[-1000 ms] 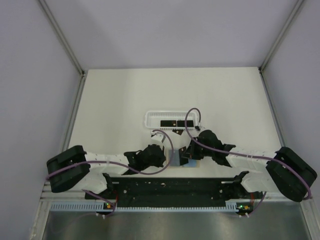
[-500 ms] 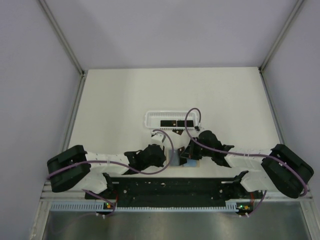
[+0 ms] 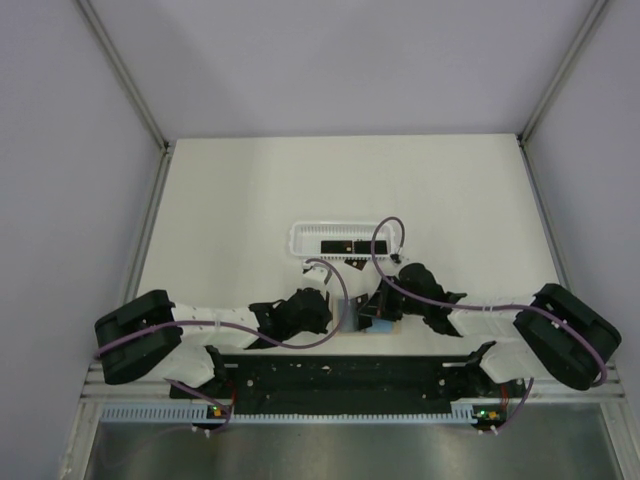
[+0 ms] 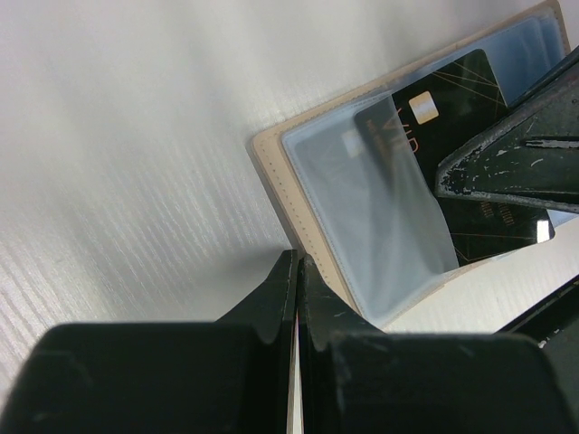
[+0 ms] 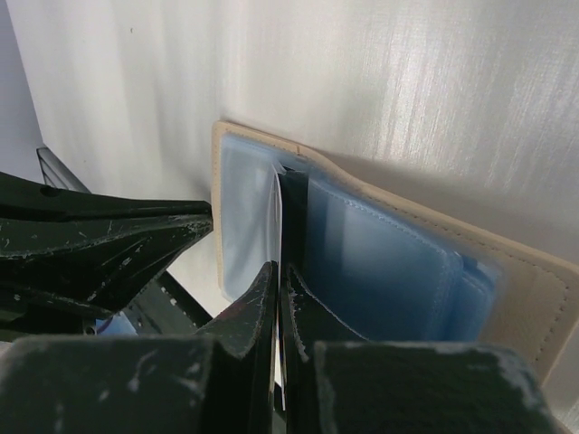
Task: Put the credit cards into the card holder
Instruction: Insert the credit card into the card holder, then move the storage box to the center of the board.
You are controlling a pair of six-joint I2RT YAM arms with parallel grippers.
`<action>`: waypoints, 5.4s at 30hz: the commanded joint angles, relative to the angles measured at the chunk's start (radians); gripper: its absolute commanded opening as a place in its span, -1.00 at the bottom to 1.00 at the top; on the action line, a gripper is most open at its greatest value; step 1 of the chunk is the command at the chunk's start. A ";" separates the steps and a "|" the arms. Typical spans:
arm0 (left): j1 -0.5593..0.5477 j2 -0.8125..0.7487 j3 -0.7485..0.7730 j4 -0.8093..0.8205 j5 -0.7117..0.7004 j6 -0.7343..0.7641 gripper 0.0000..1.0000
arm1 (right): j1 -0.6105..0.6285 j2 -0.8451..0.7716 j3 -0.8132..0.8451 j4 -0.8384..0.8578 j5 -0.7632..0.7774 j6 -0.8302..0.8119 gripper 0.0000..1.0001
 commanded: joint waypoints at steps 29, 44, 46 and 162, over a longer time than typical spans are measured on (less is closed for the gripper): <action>-0.001 0.024 0.013 0.028 0.027 0.003 -1.00 | 0.005 -0.141 0.114 -0.404 0.112 -0.117 -0.30; -0.001 0.035 0.022 0.029 0.034 0.007 -1.00 | 0.012 -0.164 0.134 -0.480 0.167 -0.134 -0.68; -0.001 0.035 0.024 0.028 0.036 0.010 -1.00 | 0.012 -0.149 0.126 -0.454 0.152 -0.129 -0.79; 0.048 -0.057 0.031 -0.014 0.008 0.032 -1.00 | 0.106 -0.206 0.358 -0.735 0.451 -0.247 -0.31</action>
